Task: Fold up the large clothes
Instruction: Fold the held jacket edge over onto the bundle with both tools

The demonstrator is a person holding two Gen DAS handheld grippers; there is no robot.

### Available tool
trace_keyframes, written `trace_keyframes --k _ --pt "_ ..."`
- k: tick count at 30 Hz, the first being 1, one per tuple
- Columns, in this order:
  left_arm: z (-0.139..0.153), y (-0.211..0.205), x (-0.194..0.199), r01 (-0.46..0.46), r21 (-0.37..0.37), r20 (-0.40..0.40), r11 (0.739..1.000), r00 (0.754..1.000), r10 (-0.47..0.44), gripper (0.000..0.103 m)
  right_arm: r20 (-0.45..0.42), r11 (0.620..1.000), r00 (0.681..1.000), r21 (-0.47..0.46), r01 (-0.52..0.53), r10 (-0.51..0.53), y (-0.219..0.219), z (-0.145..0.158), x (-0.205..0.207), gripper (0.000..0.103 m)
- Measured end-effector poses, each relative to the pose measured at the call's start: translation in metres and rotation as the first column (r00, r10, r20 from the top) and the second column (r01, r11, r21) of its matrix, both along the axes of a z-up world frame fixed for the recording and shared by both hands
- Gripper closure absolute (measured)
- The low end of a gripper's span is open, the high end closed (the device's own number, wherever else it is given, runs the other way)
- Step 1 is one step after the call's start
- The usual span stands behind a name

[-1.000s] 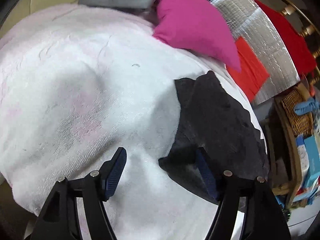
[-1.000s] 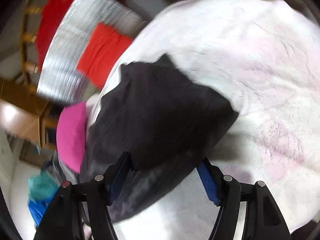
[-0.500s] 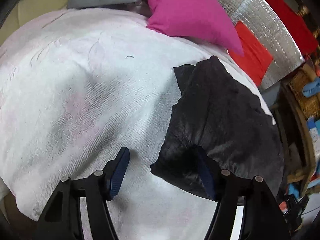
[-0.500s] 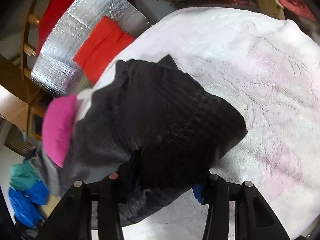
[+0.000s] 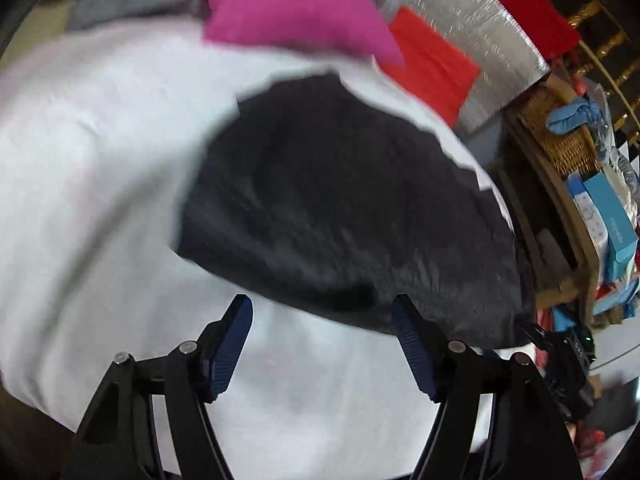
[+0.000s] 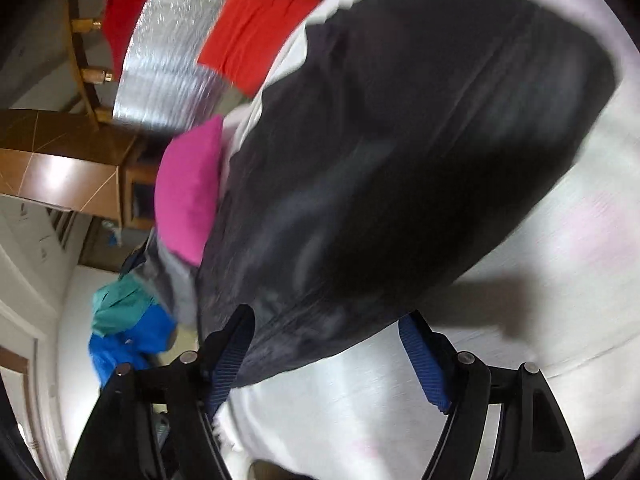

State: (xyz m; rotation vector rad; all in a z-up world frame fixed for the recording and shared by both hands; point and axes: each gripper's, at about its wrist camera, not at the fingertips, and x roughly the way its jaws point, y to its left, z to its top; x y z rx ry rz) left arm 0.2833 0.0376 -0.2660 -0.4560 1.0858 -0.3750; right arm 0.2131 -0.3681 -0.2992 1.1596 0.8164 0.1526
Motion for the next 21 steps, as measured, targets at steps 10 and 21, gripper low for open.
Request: trace_keyframes --k 10,21 --pt "-0.017 -0.019 0.015 -0.066 0.049 -0.020 0.997 0.998 0.067 0.030 0.056 0.958 0.998 -0.282 0.046 -0.031 0.034 0.025 0.019 0.045" --pt "0.011 -0.046 -0.006 -0.055 0.314 0.140 0.948 0.990 0.011 0.029 0.007 0.914 0.999 -0.405 -0.032 0.038 0.041 0.040 0.002 0.035"
